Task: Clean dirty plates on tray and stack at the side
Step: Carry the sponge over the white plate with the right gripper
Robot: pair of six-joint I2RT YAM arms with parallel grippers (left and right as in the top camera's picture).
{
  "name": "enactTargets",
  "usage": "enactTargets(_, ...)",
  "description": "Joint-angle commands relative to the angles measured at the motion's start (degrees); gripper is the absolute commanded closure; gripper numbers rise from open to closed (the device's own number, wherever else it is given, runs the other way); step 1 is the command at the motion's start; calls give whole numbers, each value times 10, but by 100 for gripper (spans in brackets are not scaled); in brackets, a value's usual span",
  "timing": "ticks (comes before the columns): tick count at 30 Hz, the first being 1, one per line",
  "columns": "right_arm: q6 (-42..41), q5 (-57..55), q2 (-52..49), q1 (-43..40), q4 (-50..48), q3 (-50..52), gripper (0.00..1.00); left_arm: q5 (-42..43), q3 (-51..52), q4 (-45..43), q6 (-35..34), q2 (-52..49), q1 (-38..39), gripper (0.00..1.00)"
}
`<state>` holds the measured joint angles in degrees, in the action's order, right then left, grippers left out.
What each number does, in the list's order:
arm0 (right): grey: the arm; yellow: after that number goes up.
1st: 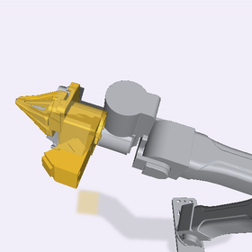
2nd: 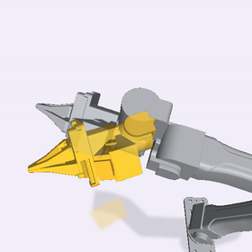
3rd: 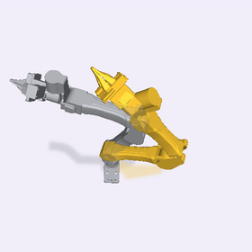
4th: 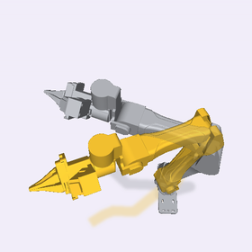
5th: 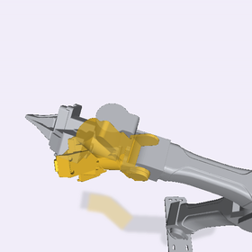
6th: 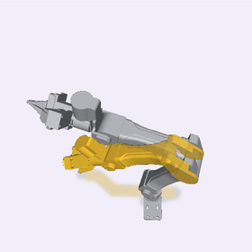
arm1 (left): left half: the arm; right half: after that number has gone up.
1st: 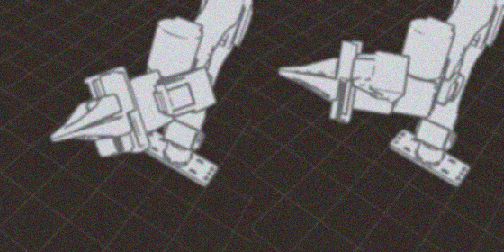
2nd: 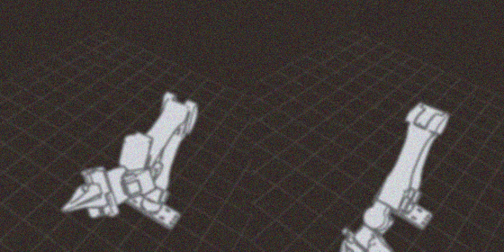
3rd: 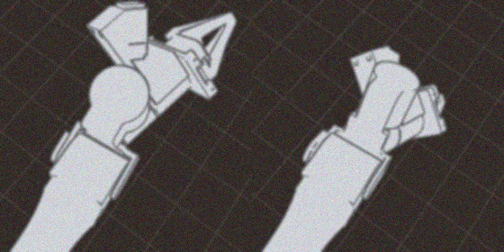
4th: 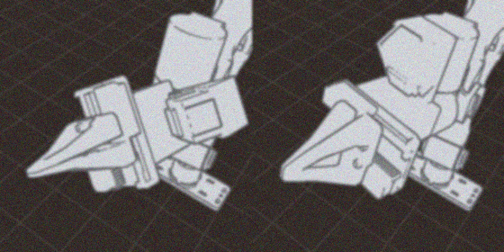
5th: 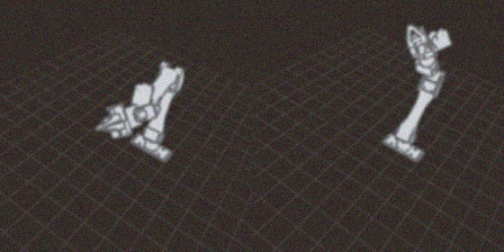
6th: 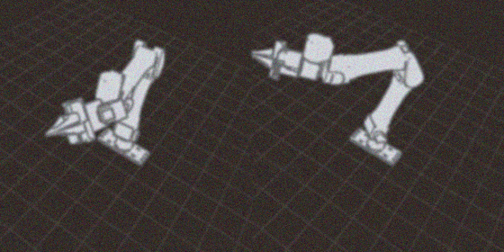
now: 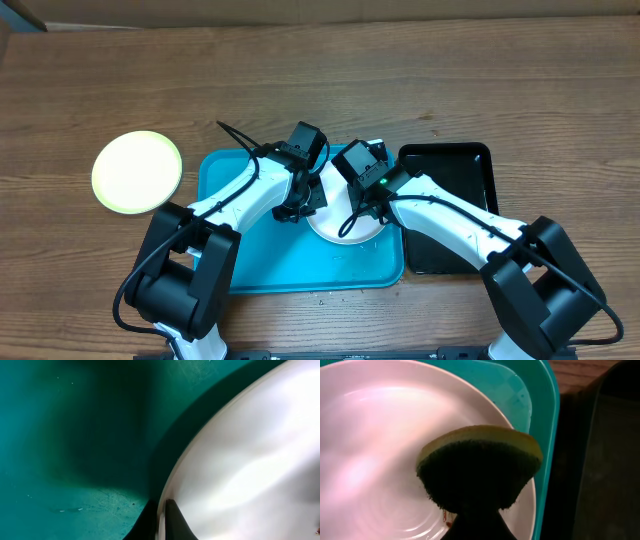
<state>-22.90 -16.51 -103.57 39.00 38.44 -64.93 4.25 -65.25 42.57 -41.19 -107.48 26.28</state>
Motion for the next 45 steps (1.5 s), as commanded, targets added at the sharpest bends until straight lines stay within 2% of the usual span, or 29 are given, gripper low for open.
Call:
enactTargets(1, -40, -21, 6, -2, -7, 8, 96, -49, 37, 20, -17, -50, 2, 96)
enactTargets(4, -75, -41, 6, -2, -7, 19, 96, -49, 37, 20, -17, -50, 2, 96)
enactTargets(10, -78, -29, 6, -2, -42, 39, 96, -49, 37, 20, -17, -50, 2, 96)
enactTargets(13, -78, -29, 6, -2, -50, 47, 84, -49, 37, 20, -17, -50, 2, 96)
enactTargets(14, -78, -28, 6, -2, -50, 48, 74, -49, 37, 20, -16, -50, 2, 96)
enactTargets(15, -78, -27, 6, -2, -49, 49, 60, -49, 37, 20, -14, -50, 2, 96)
enactTargets(17, -78, -28, 6, -2, -45, 49, 56, -49, 37, 20, -12, -50, 2, 96)
enactTargets(18, -78, -27, 6, -2, -43, 49, 56, -49, 37, 20, -12, -50, 2, 96)
enactTargets(20, -78, -26, 6, -2, -37, 49, 62, -49, 37, 20, -12, -50, 2, 96)
enactTargets(23, -78, -2, 6, -2, -34, 49, 83, -49, 37, 19, -12, -50, 2, 96)
enactTargets(25, -78, 3, 6, -2, -34, 49, 94, -49, 37, 20, -12, -50, 2, 96)
enactTargets(26, -78, 3, 6, -2, -32, 49, 96, -49, 37, 20, -12, -50, 2, 96)
enactTargets(32, -118, 8, 6, -2, -19, 58, 96, -49, 37, 19, -12, -50, 2, 96)
enactTargets(45, -148, 153, 5, -2, -118, 106, 96, -58, 37, 17, -12, -50, 3, 96)
